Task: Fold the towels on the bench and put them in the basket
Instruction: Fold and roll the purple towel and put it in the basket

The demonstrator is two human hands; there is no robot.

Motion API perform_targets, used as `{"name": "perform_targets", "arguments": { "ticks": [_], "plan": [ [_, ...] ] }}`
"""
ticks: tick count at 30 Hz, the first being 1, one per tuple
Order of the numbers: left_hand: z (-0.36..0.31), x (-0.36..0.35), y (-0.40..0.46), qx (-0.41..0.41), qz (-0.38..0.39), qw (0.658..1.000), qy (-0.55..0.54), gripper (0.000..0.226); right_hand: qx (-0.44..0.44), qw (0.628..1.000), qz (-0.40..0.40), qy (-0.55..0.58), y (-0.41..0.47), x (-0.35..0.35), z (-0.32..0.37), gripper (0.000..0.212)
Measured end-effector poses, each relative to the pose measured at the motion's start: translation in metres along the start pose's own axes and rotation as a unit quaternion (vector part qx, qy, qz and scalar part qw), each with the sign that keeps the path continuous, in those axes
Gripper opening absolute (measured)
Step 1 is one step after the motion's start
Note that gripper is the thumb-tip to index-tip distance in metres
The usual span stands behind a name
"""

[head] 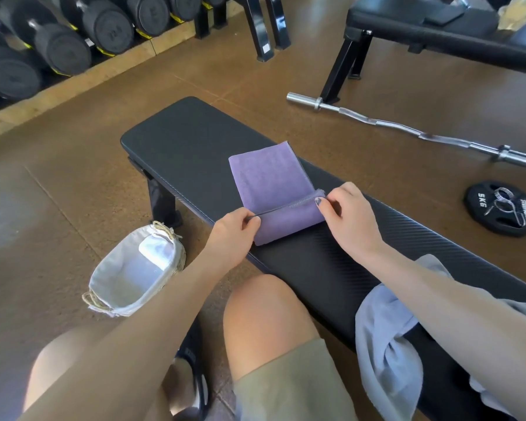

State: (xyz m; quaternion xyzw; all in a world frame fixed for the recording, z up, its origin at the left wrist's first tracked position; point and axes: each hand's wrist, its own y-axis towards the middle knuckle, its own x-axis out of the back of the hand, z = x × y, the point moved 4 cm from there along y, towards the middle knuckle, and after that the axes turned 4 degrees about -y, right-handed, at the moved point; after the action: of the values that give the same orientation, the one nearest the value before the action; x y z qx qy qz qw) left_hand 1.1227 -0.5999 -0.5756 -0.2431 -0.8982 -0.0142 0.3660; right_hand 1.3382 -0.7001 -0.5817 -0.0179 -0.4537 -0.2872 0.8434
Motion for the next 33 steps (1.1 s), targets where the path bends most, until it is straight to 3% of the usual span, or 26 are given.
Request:
{"name": "perform_targets", "arguments": {
  "ticks": [3,8,12,16,21,25,33],
  "plan": [
    [0.001,0.000,0.001,0.006,-0.013,1.000,-0.017,0.017,0.037,0.999,-0.032,0.023,-0.001,0.002,0.009,0.025],
    [0.001,-0.001,0.004,0.004,-0.018,1.000,-0.009,0.017,-0.020,0.998,-0.001,0.052,0.002,-0.003,0.001,0.025],
    [0.000,-0.001,0.005,-0.006,-0.019,1.000,0.007,0.017,0.041,0.997,-0.046,0.035,0.005,0.001,0.008,0.020],
    [-0.001,0.000,0.003,-0.021,-0.018,1.000,0.009,0.016,0.102,0.994,-0.040,0.017,0.007,0.009,0.018,0.012],
    [0.001,0.002,-0.006,-0.038,0.002,0.999,-0.029,0.014,-0.007,0.990,0.033,0.136,0.010,0.012,0.011,0.016],
    [0.001,0.000,-0.007,-0.039,0.004,0.999,-0.026,0.015,-0.029,0.995,0.084,0.049,0.006,0.011,-0.004,0.024],
    [0.005,-0.003,0.008,-0.010,-0.029,0.999,0.032,0.020,-0.060,0.995,0.083,-0.012,0.010,-0.002,-0.003,0.025]
  ]
}}
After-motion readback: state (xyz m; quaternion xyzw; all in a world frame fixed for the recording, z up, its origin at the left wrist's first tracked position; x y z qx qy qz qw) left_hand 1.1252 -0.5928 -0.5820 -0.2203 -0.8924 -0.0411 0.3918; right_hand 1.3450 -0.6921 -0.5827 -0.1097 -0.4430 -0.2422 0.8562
